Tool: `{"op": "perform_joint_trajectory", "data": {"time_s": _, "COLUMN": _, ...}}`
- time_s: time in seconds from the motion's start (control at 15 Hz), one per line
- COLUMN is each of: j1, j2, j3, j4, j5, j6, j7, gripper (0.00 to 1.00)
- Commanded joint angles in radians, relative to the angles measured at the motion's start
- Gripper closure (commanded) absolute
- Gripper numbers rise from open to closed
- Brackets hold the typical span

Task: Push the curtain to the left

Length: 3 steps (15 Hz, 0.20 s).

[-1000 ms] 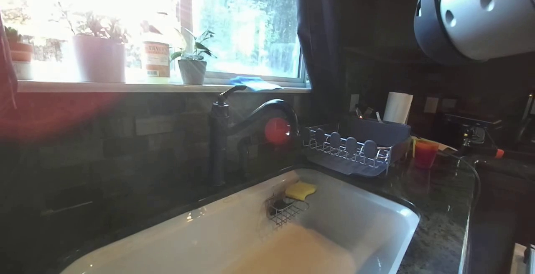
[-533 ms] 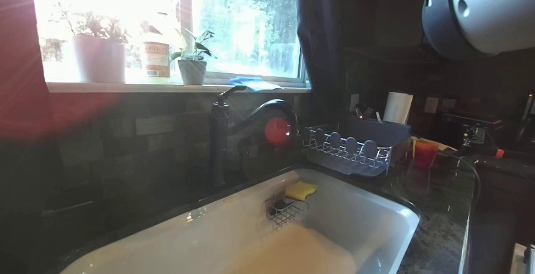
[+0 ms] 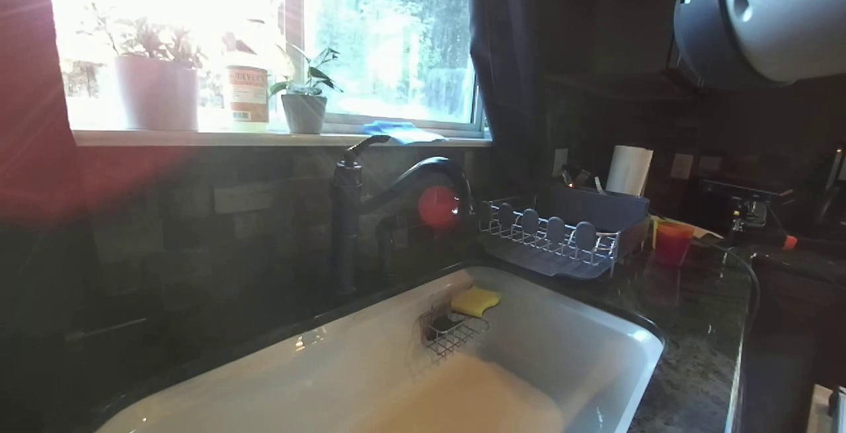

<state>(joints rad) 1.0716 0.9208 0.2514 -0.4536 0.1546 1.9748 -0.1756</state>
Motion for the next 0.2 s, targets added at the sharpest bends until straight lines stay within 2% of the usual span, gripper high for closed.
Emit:
{"op": "perform_joint_trajectory", "data": {"time_s": 0.0, "j1": -0.001, "j2": -0.004, "j3": 0.004, "j4": -0.006, "j5": -0.004, "j6": 0.001, "j7": 0.003, "gripper": 0.0}}
{"op": "perform_joint_trajectory", "data": {"time_s": 0.13, "j1": -0.002, "j2": -0.006, "j3": 0.004, "j4": -0.008, "j5": -0.004, "j6": 0.003, "j7": 0.002, "gripper": 0.0}}
